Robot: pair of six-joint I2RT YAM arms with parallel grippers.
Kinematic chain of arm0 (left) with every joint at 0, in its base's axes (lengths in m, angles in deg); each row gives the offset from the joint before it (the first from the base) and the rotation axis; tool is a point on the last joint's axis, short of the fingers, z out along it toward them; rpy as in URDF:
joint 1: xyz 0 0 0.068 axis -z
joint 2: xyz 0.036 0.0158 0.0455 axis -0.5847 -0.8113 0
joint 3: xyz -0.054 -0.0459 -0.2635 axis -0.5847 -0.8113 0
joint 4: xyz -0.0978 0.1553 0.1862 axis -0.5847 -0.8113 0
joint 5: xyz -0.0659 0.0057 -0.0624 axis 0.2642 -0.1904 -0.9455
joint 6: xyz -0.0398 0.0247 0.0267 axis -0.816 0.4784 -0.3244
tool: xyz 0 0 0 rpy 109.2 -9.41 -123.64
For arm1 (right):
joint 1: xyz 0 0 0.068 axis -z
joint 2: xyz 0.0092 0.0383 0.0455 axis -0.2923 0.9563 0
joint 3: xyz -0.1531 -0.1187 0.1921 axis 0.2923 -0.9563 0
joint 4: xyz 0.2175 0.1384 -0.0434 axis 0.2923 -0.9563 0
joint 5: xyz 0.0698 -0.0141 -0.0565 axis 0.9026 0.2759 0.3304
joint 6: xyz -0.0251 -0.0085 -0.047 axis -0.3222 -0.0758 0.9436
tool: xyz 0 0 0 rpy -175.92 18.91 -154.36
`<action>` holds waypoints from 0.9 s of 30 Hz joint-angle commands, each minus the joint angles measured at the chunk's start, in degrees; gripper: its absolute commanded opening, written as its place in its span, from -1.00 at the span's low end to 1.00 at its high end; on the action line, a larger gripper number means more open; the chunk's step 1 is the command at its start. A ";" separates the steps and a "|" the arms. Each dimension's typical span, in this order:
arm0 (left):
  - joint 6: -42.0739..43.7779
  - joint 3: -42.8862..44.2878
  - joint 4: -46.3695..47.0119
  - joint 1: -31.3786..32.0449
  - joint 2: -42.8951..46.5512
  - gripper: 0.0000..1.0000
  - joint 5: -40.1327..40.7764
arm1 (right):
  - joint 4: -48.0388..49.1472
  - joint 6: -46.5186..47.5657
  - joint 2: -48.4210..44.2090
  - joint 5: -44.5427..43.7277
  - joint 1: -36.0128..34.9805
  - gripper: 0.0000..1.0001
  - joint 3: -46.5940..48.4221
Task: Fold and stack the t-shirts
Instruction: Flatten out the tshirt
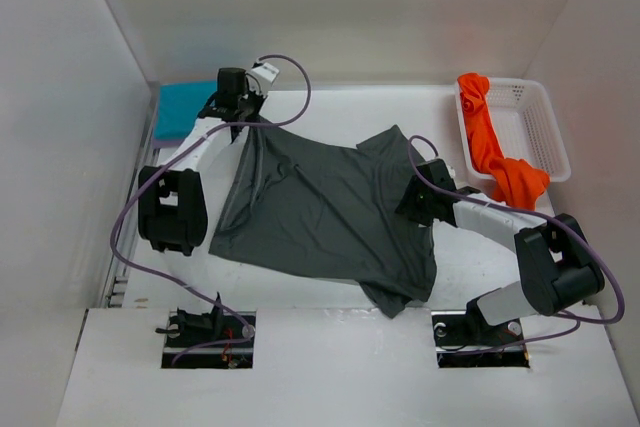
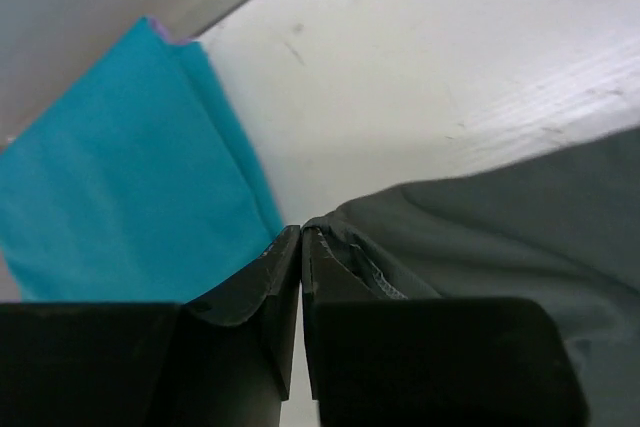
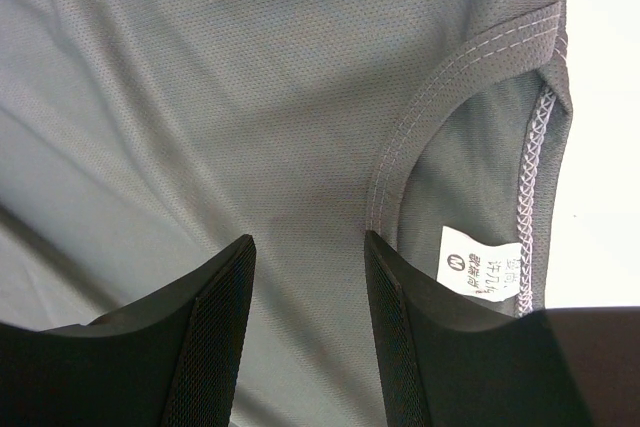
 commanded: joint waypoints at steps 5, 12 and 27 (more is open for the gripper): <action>5.36 3.47 10.25 -3.41 -7.88 -0.60 3.82 | -0.52 0.34 -0.10 -1.90 -0.37 0.04 0.89; 3.70 9.28 9.29 -5.78 -12.03 -0.02 9.27 | -2.98 1.05 -1.59 -3.21 -0.54 0.04 2.47; 1.14 -20.77 -6.01 3.79 7.31 -0.15 -10.59 | -18.19 4.39 -7.83 -10.69 -4.93 0.10 3.88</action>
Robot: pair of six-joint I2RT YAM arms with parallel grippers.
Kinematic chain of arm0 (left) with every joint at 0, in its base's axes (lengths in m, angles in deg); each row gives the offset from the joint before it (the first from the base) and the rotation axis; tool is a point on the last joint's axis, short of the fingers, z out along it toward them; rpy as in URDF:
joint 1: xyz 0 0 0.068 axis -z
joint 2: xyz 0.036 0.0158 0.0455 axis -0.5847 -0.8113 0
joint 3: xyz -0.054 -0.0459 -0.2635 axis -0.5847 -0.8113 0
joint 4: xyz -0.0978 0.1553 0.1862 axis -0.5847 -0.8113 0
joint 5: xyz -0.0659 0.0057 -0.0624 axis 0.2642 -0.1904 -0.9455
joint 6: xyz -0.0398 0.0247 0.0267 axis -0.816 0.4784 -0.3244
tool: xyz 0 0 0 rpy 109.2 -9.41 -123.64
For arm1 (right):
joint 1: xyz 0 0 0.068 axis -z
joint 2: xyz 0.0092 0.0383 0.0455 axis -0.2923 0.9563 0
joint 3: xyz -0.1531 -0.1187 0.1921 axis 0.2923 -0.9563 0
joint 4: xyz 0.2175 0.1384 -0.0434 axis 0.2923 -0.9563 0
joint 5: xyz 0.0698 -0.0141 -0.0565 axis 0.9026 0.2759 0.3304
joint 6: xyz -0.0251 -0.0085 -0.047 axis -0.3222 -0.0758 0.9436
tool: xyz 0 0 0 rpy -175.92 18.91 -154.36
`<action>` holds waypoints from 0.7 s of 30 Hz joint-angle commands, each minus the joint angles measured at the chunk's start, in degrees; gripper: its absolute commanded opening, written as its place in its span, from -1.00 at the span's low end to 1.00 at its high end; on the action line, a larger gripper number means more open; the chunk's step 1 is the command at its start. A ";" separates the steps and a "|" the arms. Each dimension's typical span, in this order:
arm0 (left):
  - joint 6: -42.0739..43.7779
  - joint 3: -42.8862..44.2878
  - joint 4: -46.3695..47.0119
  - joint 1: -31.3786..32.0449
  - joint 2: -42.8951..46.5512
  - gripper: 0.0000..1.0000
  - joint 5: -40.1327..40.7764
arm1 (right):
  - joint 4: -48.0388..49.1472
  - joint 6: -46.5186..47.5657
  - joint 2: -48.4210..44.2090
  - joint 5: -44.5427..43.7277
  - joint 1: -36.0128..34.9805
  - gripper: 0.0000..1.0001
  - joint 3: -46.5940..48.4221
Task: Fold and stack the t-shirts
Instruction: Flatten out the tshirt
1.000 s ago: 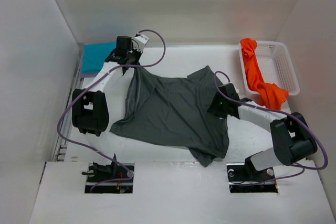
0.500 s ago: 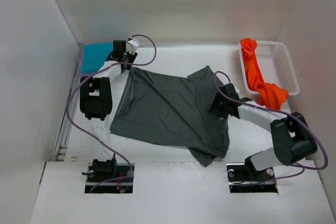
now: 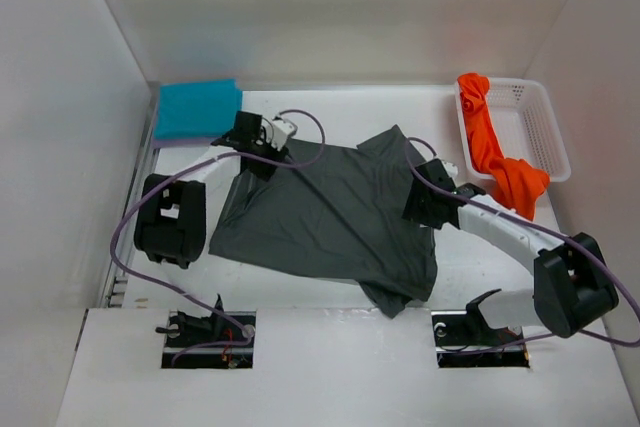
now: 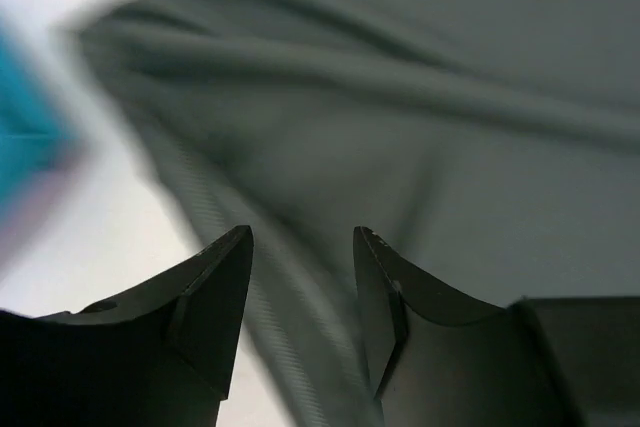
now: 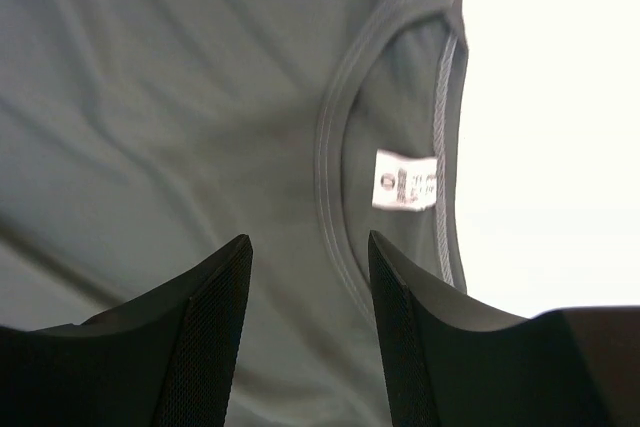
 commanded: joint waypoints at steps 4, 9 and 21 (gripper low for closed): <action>-0.56 -5.00 -2.14 1.44 -0.43 -0.21 0.48 | -2.98 -0.27 1.16 -1.82 -3.87 0.10 -1.20; -0.29 -3.33 -0.21 -2.51 -3.26 -0.24 8.58 | -2.80 -0.18 3.18 -1.99 -4.85 0.10 -1.81; -2.05 -1.93 -2.31 -10.34 -0.81 -0.05 5.26 | -5.35 4.30 6.35 -1.99 -4.85 0.09 0.82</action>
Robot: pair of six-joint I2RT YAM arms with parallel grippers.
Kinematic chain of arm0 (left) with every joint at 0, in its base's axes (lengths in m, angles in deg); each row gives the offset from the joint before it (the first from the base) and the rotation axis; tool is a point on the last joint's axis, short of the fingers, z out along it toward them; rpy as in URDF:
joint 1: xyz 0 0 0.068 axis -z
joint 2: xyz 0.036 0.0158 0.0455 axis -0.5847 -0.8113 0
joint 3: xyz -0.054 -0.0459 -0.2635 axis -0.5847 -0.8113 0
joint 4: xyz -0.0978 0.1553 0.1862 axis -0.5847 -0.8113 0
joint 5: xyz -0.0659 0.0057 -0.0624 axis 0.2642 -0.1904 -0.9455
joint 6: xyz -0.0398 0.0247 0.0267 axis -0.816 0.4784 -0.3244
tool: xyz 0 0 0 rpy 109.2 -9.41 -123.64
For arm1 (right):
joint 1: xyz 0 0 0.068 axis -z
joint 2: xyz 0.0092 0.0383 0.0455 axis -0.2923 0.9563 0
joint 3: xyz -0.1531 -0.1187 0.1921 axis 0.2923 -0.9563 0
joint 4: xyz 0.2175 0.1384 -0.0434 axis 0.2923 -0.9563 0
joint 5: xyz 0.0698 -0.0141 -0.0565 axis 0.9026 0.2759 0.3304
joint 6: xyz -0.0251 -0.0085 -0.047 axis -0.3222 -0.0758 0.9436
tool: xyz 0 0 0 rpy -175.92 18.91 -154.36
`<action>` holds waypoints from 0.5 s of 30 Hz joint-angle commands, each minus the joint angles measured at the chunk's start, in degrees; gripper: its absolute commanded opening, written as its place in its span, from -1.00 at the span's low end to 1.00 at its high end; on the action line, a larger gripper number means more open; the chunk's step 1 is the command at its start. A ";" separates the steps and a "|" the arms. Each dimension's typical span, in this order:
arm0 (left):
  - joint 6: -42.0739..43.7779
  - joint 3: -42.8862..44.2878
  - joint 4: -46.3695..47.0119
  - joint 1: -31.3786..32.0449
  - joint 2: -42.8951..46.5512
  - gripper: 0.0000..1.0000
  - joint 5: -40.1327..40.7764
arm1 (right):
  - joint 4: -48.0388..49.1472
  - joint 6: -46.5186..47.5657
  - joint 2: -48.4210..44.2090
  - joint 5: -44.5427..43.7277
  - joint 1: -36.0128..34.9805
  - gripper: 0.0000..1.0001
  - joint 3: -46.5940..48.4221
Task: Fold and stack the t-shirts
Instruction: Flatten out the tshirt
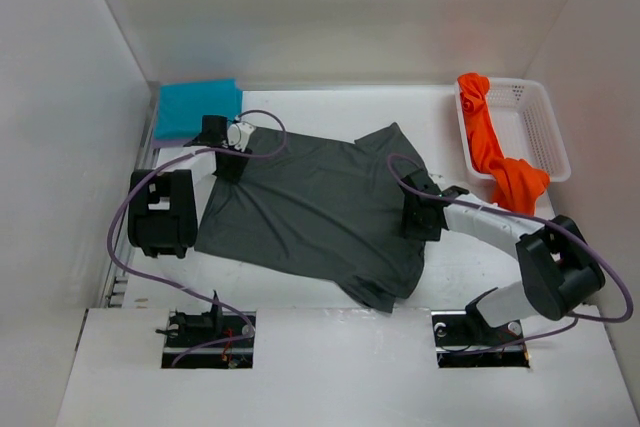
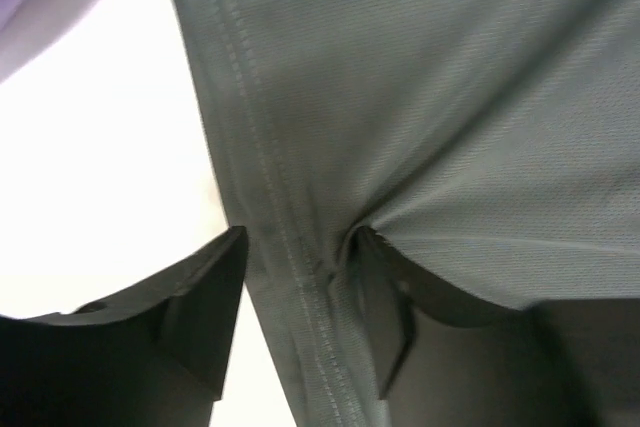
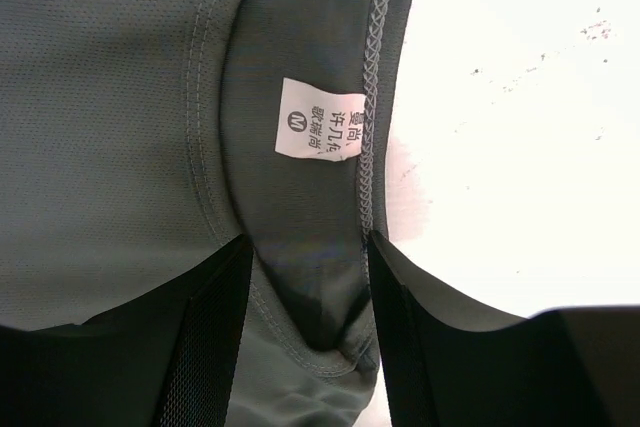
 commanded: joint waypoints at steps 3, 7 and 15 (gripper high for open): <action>-2.27 2.27 -2.45 -1.64 4.37 0.07 -4.05 | -1.28 1.90 0.27 -1.23 -0.36 0.09 1.91; -2.89 2.45 -5.70 -3.14 8.14 0.14 -5.55 | -4.17 -0.29 -7.44 -3.24 -0.54 0.07 0.95; 3.78 -5.62 -12.64 -6.04 17.90 0.19 -3.01 | -15.69 -17.59 -25.46 2.44 -9.58 0.10 -7.65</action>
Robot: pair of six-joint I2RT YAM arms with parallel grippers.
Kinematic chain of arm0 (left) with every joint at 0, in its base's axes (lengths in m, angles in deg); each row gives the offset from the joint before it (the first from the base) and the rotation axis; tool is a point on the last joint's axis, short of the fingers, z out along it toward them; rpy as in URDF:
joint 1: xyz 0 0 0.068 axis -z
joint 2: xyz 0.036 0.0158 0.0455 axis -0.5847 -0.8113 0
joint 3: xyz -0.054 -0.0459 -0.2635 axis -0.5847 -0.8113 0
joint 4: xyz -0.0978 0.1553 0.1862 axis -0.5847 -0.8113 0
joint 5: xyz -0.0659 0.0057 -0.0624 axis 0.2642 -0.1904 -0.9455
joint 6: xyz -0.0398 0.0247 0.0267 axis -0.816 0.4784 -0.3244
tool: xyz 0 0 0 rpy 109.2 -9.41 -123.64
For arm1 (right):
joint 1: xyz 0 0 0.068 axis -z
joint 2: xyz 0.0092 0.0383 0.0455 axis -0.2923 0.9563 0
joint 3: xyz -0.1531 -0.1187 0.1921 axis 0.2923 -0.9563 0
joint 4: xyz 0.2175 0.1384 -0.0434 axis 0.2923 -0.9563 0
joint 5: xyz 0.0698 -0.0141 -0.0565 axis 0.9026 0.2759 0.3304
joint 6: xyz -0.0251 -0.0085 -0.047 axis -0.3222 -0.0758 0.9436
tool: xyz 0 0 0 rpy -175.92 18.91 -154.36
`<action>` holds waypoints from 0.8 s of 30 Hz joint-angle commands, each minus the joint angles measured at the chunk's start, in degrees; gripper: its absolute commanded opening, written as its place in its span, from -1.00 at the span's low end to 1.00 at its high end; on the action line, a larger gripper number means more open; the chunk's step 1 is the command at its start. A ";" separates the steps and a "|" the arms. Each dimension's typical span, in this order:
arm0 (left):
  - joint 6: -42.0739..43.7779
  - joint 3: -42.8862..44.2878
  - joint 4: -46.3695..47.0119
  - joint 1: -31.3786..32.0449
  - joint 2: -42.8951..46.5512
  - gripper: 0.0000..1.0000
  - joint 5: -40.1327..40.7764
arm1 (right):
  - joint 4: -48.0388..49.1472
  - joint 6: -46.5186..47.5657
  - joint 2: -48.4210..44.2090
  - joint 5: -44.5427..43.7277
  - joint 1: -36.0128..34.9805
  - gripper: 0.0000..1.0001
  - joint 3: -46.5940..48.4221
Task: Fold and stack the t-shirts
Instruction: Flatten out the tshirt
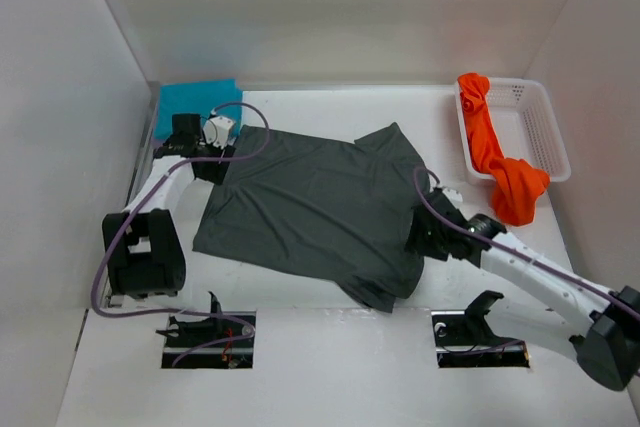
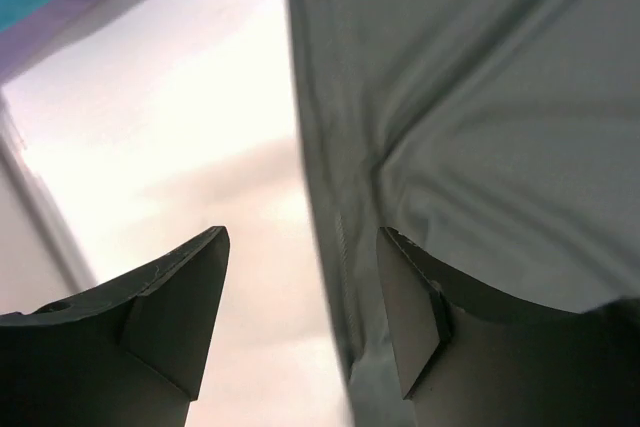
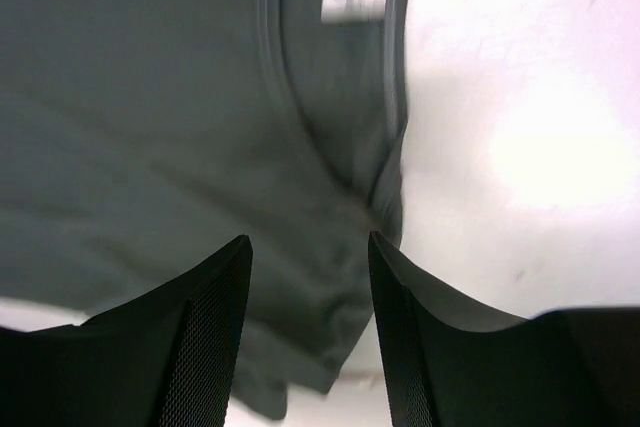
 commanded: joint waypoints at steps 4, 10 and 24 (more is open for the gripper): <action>5.85 -11.10 -5.25 -2.18 5.41 0.18 5.51 | -6.87 -20.76 -9.48 7.86 -9.17 0.10 -10.73; 6.47 -16.74 -3.84 -2.97 4.89 0.18 8.07 | -2.39 -25.18 -6.24 8.48 -13.59 0.17 -13.20; 5.24 -15.78 -8.22 -2.00 5.41 0.15 9.75 | -0.76 -28.96 -11.05 7.89 -7.70 -1.00 -15.77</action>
